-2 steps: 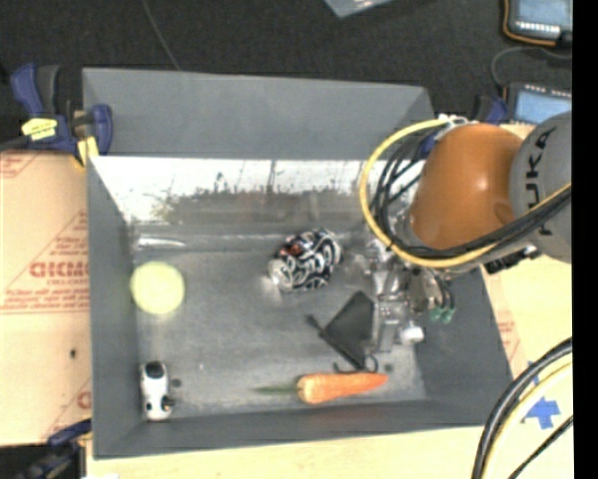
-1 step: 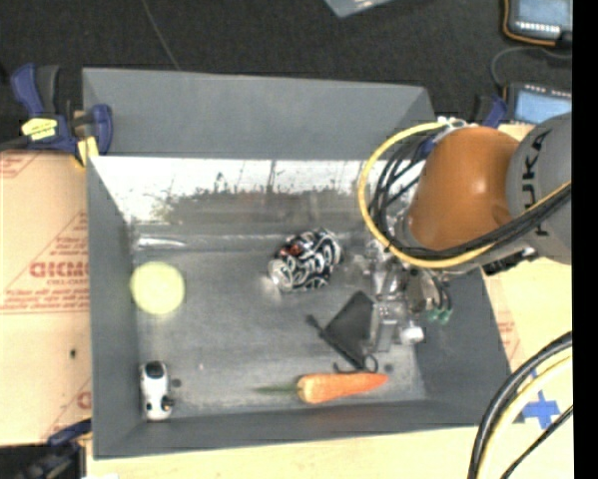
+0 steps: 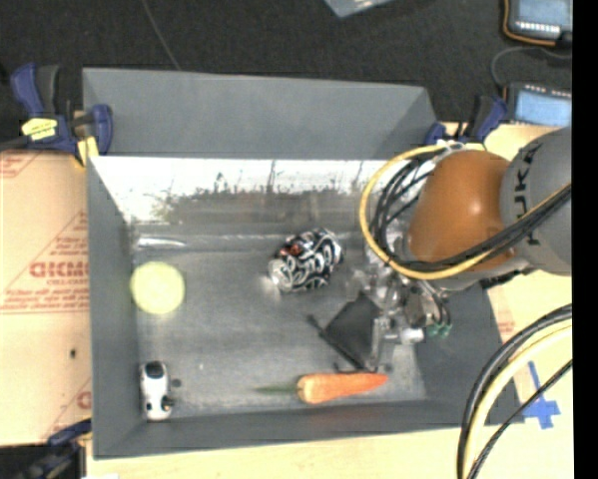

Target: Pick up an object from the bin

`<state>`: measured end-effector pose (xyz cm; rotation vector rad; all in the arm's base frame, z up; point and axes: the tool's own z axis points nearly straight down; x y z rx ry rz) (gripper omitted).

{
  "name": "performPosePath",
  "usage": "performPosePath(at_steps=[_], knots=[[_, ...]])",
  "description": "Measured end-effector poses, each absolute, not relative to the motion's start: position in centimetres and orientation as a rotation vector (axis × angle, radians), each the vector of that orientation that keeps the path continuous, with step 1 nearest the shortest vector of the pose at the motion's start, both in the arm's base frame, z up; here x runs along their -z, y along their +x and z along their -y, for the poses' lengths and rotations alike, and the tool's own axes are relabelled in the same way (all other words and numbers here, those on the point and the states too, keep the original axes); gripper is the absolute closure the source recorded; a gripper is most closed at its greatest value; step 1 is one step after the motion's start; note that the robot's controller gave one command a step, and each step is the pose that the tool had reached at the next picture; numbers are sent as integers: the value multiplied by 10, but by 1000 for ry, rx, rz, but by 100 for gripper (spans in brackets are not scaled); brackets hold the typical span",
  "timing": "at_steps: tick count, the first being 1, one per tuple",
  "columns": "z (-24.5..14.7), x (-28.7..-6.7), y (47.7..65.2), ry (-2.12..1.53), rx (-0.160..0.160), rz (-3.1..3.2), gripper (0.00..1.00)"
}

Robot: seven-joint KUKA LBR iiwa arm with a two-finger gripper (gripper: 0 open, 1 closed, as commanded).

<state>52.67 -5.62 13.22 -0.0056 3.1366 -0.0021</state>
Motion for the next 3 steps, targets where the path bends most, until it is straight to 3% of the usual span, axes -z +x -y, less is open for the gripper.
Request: performPosePath(at_steps=[1, 2, 3], knots=[[61, -125, 527, -50, 2, -3136, 0], [44, -133, 568, -59, 5, -3139, 0], [29, -134, 591, -268, 3, -3113, 0]])
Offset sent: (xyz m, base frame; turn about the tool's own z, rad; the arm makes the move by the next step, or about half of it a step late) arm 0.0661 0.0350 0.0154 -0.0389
